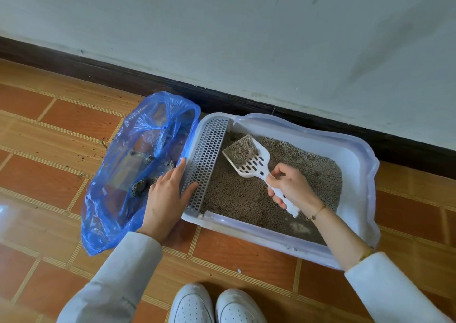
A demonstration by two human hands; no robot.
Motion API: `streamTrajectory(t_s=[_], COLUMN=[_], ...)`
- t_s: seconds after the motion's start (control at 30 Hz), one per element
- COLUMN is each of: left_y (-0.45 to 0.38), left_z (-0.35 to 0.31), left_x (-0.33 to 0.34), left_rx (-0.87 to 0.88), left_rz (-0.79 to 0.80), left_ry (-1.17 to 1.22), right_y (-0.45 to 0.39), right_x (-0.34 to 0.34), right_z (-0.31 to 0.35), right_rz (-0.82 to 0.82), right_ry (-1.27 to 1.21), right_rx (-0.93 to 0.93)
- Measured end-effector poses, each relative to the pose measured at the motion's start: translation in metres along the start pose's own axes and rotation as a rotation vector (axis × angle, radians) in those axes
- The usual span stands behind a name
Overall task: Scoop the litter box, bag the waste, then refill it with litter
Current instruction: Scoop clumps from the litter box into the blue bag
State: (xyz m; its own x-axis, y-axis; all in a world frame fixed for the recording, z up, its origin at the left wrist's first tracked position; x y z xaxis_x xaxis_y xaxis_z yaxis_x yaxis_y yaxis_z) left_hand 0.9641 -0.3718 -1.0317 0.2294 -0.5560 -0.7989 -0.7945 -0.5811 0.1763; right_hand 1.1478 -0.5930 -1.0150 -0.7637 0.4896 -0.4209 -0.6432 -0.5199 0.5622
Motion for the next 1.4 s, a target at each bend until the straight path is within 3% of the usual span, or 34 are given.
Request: streamTrajectory(t_s=[0.13,0.6,0.77,1.03,1.13,1.4], left_y=[0.000,0.000,0.001,0.003,0.004,0.004], left_z=[-0.002,-0.004,-0.004,0.003,0.007,0.008], left_x=[-0.001,0.000,0.000,0.000,-0.001,0.001], left_rx=[-0.003,-0.021,-0.035,-0.034,-0.020,0.001], left_rz=[0.002,0.008,0.000,-0.018,-0.006,-0.042], left_ry=[-0.001,-0.002,0.000,0.033,0.038,0.062], right_y=[0.016,0.030,0.034,0.007,-0.012,-0.030], right_x=[-0.003,-0.011,-0.007,0.034,0.054,0.095], right_z=[-0.003,0.010,0.025,0.102,0.125,0.157], right_rz=[-0.121,-0.185,-0.141,0.059,0.045,-0.236], right_ry=[0.030,-0.057,-0.061,0.043,0.249,1.171], right_rx=[-0.008,-0.031,-0.080,-0.225,-0.298,-0.663])
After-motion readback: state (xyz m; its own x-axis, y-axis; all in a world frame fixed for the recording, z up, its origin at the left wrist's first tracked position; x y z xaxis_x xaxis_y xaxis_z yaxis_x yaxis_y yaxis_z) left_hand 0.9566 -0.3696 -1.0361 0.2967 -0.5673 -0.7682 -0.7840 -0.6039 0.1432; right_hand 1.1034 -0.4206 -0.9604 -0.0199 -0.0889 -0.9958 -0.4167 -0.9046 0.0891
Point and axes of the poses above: each hand's wrist, its own y-axis away from the middle knuckle, its own x-axis out of the palm, z = x × y, the point moved 1 cm from there along -y, towards the middle knuckle, and after that the axes turned 11 degrees about y, right-handed, at the moved point
